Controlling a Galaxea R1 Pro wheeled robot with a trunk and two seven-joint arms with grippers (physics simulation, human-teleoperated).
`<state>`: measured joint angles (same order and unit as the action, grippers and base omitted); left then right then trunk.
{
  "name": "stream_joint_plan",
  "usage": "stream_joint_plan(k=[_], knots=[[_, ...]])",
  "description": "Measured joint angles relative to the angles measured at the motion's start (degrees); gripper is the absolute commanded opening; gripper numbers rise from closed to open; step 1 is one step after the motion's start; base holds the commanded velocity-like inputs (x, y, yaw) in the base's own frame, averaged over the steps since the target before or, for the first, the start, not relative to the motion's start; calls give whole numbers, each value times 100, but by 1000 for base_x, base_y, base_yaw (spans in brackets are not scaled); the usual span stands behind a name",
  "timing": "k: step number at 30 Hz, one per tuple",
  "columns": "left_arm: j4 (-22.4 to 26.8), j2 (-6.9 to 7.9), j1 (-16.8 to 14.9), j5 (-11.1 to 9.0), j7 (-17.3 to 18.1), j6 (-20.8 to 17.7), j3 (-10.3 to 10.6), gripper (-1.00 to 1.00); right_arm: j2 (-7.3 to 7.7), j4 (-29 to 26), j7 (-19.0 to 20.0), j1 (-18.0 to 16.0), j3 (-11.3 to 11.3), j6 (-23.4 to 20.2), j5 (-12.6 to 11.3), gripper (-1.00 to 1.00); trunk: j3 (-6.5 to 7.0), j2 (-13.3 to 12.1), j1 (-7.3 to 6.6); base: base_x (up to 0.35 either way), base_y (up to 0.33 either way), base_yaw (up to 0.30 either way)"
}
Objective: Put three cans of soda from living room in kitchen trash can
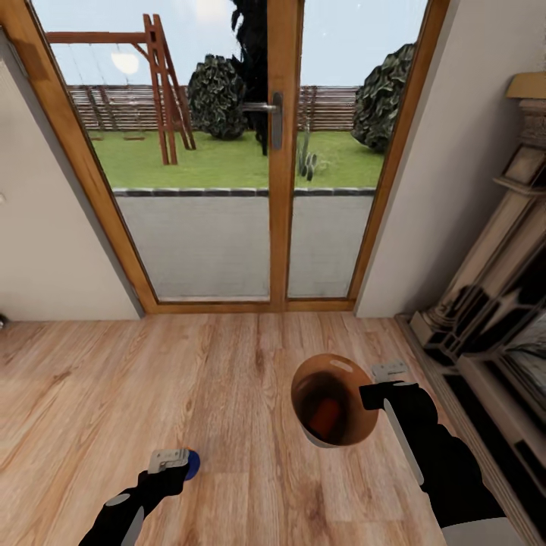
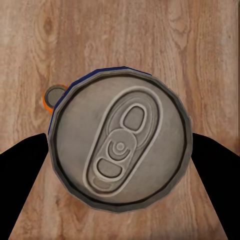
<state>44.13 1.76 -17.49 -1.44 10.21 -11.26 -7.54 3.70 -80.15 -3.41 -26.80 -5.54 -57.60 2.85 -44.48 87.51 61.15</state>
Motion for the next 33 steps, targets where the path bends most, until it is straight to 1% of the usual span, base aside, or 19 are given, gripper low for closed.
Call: stream_joint_plan(k=[1, 4, 10, 15, 16, 19, 21, 22, 25, 26, 27, 28, 29, 30, 33], knots=[[0, 0, 0, 0, 1, 0, 0, -100, 0, 0, 0, 0, 0, 0, 0, -100, 27, -40, -22, 0, 0, 0], [45, 0, 0, -4, 19, 0, 0, -100, 0, 1, -1, 1, 0, 0, -3, -100, 45, -42, -23, 0, 0, 0], [451, 13, 0, -13, 80, -15, -21, -100, 0, 4, -2, 1, 0, 0, 6, -100, 53, -42, -23, 0, 0, 0], [644, 20, 0, -24, 407, -48, -45, -100, 0, 13, -2, 1, 0, 0, 6, -100, 54, -42, -23, 0, 0, 0], [699, 22, 0, -33, 626, -67, -55, -100, 0, 20, -2, 1, 0, 0, 6, -100, 54, -42, -23, 0, 0, 0], [805, 26, 0, -28, 1036, -188, -73, -100, 0, 31, -2, 1, 0, 0, 15, -100, 55, -42, -23, 0, 0, 0], [943, 51, 0, -32, 1422, -481, -86, -100, 0, 74, -3, 2, 1, 1, 18, -100, 54, -42, -23, 0, 0, 0], [982, 65, 0, -28, 1528, -560, -89, -100, 0, 98, -4, 2, 1, 3, 16, -100, 54, -42, -23, 0, 0, 0], [1105, 171, 0, -28, 2023, -873, -95, -100, 0, 254, -9, 2, -4, 11, 13, -100, 54, -42, -23, 0, 0, 0], [1118, 197, 0, -28, 2127, -923, -96, -100, 0, 278, -9, 3, -6, 12, 12, -100, 54, -42, -22, 0, 0, 0], [1137, 249, 0, -31, 2342, -1014, -105, -100, 0, 331, -13, 2, -10, 14, 11, -100, 54, -42, -23, 0, 0, 0], [1144, 282, 0, -31, 2469, -1062, -118, -100, 0, 350, -15, 3, -11, 16, 11, -100, 54, -42, -23, 0, 0, 0], [1154, 348, 0, -31, 2737, -1150, -162, -100, 0, 412, -17, 2, -14, 19, 15, -100, 54, -42, -23, 0, 0, 0], [1159, 379, 0, -30, 2881, -1191, -194, -100, 0, 448, -18, 3, -14, 22, 14, -100, 54, -42, -23, 0, 0, 0], [1267, 516, 0, -35, 3662, -1403, -362, -100, -3, 700, -20, 2, -23, 36, 17, -100, 54, -42, -23, 0, 0, 0]])
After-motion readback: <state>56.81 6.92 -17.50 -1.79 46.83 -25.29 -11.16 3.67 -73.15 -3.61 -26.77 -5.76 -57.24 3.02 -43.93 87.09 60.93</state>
